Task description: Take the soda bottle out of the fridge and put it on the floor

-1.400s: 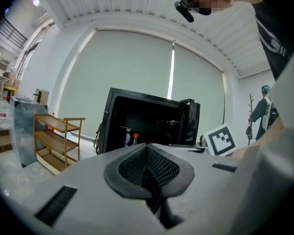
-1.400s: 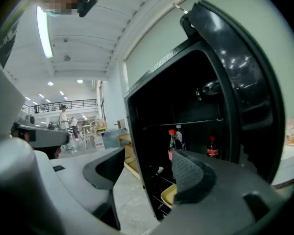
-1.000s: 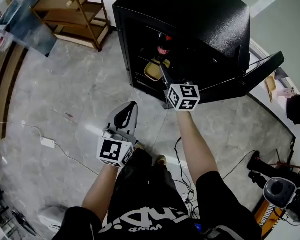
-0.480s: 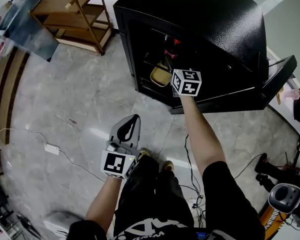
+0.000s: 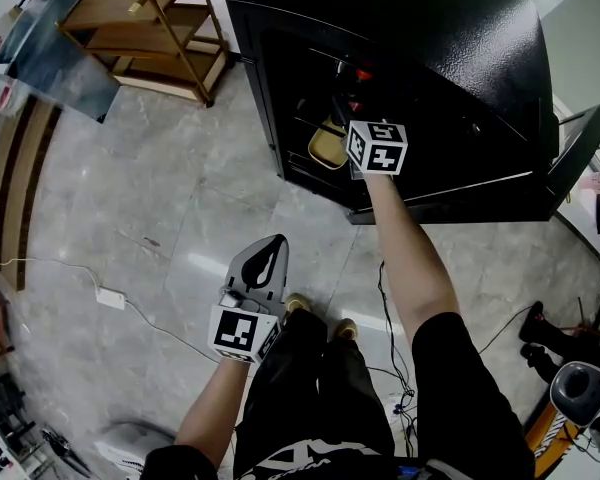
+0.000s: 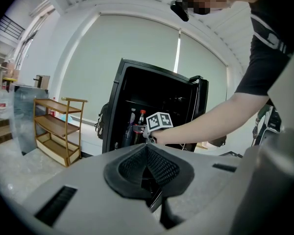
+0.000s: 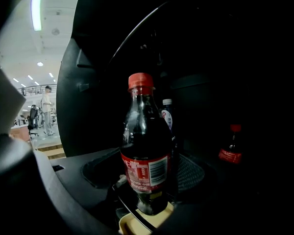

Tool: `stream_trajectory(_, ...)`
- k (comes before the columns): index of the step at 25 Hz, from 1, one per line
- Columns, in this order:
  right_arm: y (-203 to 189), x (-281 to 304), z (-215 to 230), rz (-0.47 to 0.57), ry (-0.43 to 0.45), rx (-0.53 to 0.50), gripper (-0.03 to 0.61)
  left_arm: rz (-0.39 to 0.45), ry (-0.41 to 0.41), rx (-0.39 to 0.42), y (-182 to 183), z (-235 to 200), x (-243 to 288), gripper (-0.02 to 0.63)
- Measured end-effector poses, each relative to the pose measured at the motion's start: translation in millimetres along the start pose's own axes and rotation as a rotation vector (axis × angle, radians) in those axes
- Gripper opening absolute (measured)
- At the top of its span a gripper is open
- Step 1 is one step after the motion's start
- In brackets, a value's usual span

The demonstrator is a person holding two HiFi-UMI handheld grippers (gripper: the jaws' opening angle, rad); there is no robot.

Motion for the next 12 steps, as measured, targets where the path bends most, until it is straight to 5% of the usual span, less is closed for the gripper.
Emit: stream_trajectory(12, -11.5, -15.6, -17.1, -0.111, -0.010, -0.053, 0.313, 0.008, 0.024, -0.009, -2.9, -2.6, -6.8, 0.008)
Point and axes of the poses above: the fingertips, and each gripper's own axes: x forward along the fingers, z to its right, y out of its top, the point moved 2 cm from there along -x, backward along the fingers, and after that the axes turned 12 degrees about y, right-handed, at the moved point
